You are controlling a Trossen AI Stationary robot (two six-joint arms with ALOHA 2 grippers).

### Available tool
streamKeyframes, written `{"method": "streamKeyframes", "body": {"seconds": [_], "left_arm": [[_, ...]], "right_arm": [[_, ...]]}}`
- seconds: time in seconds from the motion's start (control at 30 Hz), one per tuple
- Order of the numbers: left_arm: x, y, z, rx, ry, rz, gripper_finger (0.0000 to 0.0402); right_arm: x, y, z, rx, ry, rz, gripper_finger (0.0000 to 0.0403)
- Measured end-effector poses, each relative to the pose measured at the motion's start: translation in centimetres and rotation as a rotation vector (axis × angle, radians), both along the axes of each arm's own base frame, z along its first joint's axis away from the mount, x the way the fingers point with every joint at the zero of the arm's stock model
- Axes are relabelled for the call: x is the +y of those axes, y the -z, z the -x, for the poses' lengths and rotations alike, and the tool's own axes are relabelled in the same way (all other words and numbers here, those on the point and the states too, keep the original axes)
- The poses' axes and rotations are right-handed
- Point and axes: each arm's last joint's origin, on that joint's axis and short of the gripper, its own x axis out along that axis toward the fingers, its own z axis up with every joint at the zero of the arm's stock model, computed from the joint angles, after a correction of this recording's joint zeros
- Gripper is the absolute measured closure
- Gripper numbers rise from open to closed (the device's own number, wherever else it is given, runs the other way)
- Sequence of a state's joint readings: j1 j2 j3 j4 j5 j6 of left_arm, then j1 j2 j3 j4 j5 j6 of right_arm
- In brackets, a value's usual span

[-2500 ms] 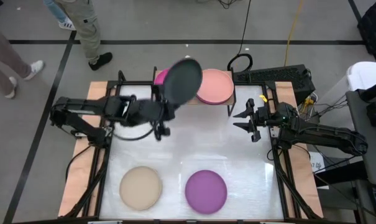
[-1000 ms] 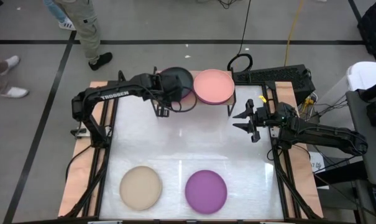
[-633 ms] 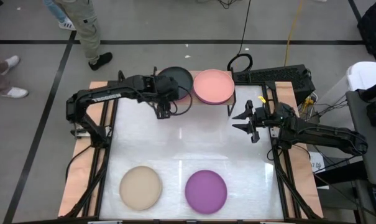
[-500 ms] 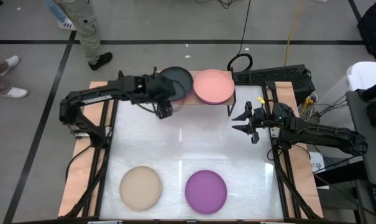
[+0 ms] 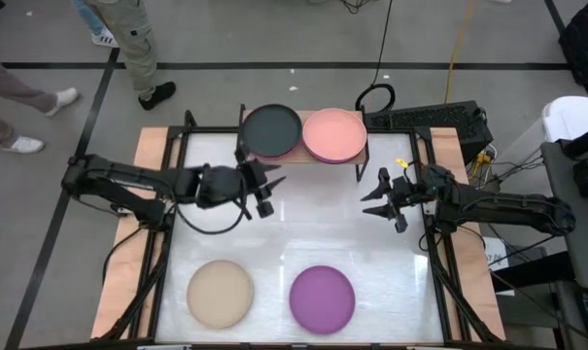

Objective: Place and stack plates onto a shelf
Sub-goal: Stack the purple plate on top of the black plate on the shelf

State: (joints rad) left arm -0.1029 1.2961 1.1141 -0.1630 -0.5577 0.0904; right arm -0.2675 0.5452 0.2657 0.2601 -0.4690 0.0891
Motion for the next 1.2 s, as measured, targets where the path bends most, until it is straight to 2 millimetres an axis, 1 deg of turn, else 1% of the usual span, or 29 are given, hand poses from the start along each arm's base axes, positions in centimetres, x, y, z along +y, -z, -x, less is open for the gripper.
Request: {"method": "streamKeyframes", "body": {"seconds": [0.1, 0.17, 0.27, 0.4, 0.47, 0.63, 0.8, 0.97, 1.07, 1.2], "left_arm": [[-0.4, 1.8, 0.1, -0.093, 0.013, 0.008, 0.0256], [-0.5, 3.5, 0.3, -0.095, 0.015, 0.015, 0.0256], [-0.6, 4.9, 0.5, -0.135, 0.014, 0.039, 0.0257], [-0.6, 6.4, 0.8, -0.16, 0.012, 0.054, 0.0257], [-0.5, 6.5, 0.9, -0.168, 0.012, 0.055, 0.0257], [-0.7, 6.4, 0.9, -0.186, 0.018, 0.061, 0.0257], [-1.2, 6.0, 0.8, -0.216, 0.044, 0.048, 0.0257], [-1.9, 5.5, 1.0, -0.244, 0.076, 0.017, 0.0257], [-1.9, 5.5, 1.0, -0.243, 0.08, 0.019, 0.0257], [-1.9, 5.6, 1.0, -0.234, 0.086, 0.016, 0.0257]], "right_arm": [[0.2, 0.2, -0.3, 0.017, 0.015, 0.017, 0.0261], [0.3, 0.5, -0.6, 0.036, 0.018, 0.031, 0.0261], [0.4, 0.6, -1.1, 0.071, 0.032, 0.042, 0.0261], [0.7, 0.5, -2.1, 0.127, 0.003, 0.038, 0.0261], [0.9, 0.4, -2.6, 0.154, -0.016, 0.035, 0.0261], [1.6, 1.1, -3.6, 0.296, -0.027, 0.038, 0.0261], [3.0, 1.9, -4.1, 0.415, -0.08, 0.053, 0.0261], [4.3, 2.8, -4.5, 0.462, -0.047, 0.138, 0.0261], [4.6, 3.3, -4.8, 0.484, -0.03, 0.163, 0.0261], [4.9, 3.6, -5.4, 0.47, -0.034, 0.169, 0.0261]]}}
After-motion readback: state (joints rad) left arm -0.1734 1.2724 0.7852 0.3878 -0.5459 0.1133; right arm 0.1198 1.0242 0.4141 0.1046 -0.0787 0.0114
